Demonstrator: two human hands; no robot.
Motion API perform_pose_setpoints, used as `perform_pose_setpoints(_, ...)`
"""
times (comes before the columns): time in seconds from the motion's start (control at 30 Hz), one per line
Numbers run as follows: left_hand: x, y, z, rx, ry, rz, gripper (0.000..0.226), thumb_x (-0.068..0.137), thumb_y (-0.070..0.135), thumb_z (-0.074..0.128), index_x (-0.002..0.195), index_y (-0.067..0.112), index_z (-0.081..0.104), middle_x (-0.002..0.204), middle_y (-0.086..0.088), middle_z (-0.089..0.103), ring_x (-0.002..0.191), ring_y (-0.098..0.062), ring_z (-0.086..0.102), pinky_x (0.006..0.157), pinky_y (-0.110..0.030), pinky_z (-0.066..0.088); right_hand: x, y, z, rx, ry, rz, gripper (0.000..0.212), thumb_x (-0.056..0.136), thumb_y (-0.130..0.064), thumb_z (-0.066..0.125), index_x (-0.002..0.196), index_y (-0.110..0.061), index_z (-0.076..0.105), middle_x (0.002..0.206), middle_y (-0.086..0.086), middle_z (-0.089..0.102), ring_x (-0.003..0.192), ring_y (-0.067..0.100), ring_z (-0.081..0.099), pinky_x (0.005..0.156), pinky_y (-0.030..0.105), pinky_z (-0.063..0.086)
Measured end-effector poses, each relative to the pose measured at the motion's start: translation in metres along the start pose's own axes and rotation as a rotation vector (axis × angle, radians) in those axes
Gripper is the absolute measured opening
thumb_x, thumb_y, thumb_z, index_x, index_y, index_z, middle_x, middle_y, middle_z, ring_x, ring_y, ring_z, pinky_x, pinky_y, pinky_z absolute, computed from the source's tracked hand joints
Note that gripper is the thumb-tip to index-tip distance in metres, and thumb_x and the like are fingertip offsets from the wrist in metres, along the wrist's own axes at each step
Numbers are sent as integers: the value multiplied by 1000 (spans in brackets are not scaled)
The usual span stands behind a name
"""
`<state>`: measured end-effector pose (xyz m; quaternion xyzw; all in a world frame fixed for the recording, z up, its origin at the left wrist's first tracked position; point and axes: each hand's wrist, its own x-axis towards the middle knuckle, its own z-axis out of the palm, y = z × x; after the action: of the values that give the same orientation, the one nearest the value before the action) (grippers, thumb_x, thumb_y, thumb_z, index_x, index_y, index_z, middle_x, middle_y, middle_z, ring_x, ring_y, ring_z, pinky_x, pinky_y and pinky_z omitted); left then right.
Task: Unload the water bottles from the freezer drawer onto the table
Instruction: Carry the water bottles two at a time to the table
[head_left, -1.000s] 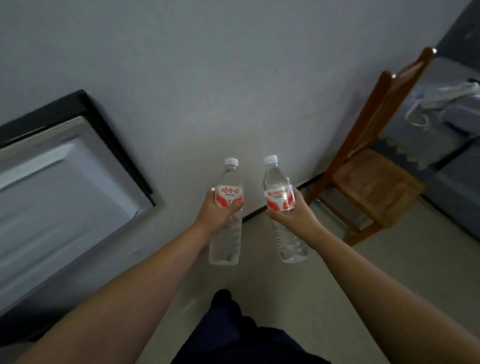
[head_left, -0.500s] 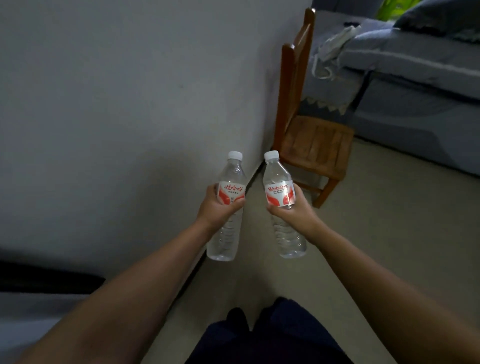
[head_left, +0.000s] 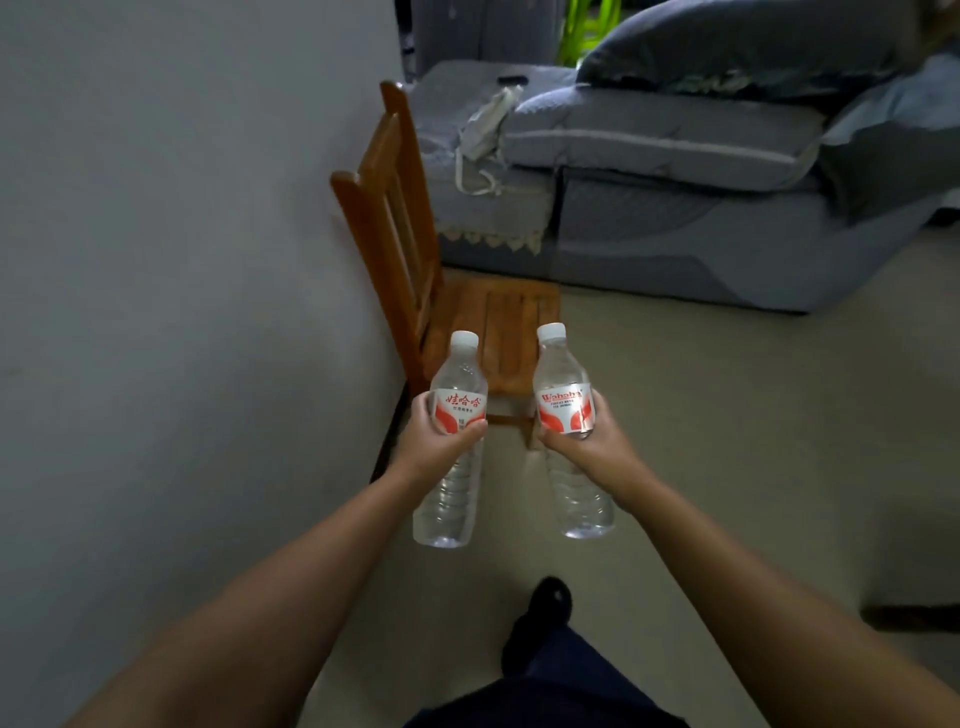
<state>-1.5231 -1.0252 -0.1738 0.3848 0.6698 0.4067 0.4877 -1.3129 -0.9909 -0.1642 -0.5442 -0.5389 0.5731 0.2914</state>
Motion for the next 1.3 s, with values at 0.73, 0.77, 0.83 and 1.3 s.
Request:
perform_pose_setpoints(0.73,259,157,297,226,-443,113,70,80,25,75,137,17,34,106,5,55,93,-9,58,65,-14,46,166,18,-290,96,575,130,59,75,-25,80,126,-22,49,107,1,67,96,15,66,81,31,54)
perform_pose_setpoints(0.77,275,163,307,236,-457,122,70,80,25,75,137,18,34,105,6,54,92,-8,57,63,-14,46,180,15,-298,94,586,130,56,76,-25,79,124,-23,49,106,1,67,95,14,66,77,28,53)
perform_pose_setpoints(0.83,309,180,327,268,-489,138,71,80,26,75,137,18,34,104,7,54,90,-7,57,62,-13,45,208,6,-316,93,617,130,55,77,-26,78,124,-24,50,106,0,66,94,13,65,69,24,49)
perform_pose_setpoints(1.3,430,270,506,462,-769,217,63,73,30,79,124,19,44,106,2,63,95,-15,64,78,-29,54,284,-4,-451,330,971,222,37,78,-22,78,111,-18,62,94,-4,70,88,10,67,73,20,49)
